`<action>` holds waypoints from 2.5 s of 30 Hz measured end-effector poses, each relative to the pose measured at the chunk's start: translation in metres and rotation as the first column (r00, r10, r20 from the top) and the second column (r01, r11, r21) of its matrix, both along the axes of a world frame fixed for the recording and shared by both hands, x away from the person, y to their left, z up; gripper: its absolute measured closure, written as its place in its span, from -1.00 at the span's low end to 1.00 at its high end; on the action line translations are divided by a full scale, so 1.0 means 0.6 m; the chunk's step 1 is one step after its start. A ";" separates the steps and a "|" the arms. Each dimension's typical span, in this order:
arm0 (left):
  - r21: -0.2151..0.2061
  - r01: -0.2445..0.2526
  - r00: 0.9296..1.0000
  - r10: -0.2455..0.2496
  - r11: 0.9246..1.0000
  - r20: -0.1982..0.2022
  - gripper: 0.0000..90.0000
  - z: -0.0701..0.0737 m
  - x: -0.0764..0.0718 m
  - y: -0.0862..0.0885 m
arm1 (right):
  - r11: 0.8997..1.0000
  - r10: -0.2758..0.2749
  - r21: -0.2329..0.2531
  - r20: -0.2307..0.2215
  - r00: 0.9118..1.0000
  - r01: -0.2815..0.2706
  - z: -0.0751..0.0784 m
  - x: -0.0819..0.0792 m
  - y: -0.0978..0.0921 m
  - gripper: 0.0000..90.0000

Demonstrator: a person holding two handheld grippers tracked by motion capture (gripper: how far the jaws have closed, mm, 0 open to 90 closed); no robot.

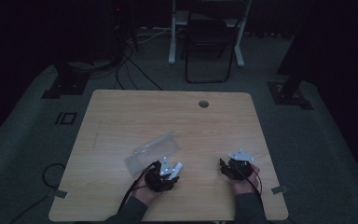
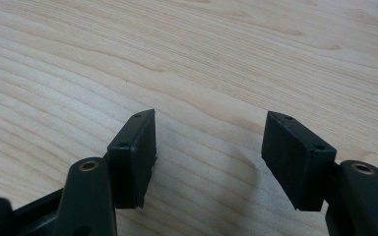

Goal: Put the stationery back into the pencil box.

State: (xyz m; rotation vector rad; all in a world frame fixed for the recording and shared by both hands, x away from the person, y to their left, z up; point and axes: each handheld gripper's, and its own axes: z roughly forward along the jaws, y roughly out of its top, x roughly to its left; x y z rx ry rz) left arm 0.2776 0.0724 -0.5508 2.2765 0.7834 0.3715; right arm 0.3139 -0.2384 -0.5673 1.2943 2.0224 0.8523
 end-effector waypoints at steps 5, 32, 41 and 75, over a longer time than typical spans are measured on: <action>0.021 -0.018 1.000 0.018 1.000 -0.002 0.41 -0.004 0.001 0.008 | 1.000 0.000 0.004 -0.003 1.000 0.000 0.000 0.000 -0.001 -0.16; 0.047 -0.022 0.999 0.019 0.999 0.048 0.57 0.012 0.007 0.041 | 0.997 -0.006 0.076 -0.050 0.999 0.010 0.000 0.009 -0.018 -0.17; 0.044 0.008 0.997 -0.012 0.999 0.082 0.58 0.028 -0.002 0.039 | 0.997 -0.006 0.076 -0.049 0.999 0.009 0.000 0.009 -0.018 -0.17; 0.017 0.053 0.980 -0.055 0.998 0.193 0.58 0.086 -0.020 0.041 | 0.998 0.004 0.069 -0.044 0.999 -0.001 0.000 0.008 -0.015 -0.17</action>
